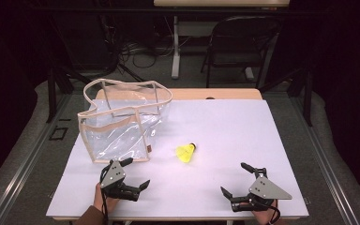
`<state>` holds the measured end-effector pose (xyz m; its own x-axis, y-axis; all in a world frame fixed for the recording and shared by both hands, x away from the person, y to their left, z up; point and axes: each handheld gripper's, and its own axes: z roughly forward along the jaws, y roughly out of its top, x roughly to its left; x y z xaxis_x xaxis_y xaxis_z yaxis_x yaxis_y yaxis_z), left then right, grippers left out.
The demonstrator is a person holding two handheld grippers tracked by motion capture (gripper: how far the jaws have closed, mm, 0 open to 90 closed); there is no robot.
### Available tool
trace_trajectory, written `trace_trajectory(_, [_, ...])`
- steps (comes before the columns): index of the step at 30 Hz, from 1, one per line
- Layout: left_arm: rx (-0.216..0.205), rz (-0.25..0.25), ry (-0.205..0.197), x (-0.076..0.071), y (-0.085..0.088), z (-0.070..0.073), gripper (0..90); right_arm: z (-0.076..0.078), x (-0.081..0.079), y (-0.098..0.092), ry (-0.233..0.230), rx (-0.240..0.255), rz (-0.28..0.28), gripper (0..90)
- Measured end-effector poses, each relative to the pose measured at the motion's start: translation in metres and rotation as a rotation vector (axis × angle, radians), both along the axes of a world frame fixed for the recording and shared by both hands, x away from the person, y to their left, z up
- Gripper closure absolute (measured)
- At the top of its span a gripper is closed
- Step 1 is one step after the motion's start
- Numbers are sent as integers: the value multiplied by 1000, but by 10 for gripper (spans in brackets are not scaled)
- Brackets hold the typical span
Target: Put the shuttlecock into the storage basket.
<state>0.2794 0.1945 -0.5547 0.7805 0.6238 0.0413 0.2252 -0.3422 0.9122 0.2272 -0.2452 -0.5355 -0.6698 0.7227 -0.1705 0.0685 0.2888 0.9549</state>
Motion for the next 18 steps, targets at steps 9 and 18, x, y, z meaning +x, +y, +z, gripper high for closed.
trace_trajectory(9, [4,-9,-1,8,-9,3,0,0,0,0,1,1,1,0])
trace_trajectory(18, [12,-40,-9,14,-18,8,1,0,0,0,6,-2,4,0])
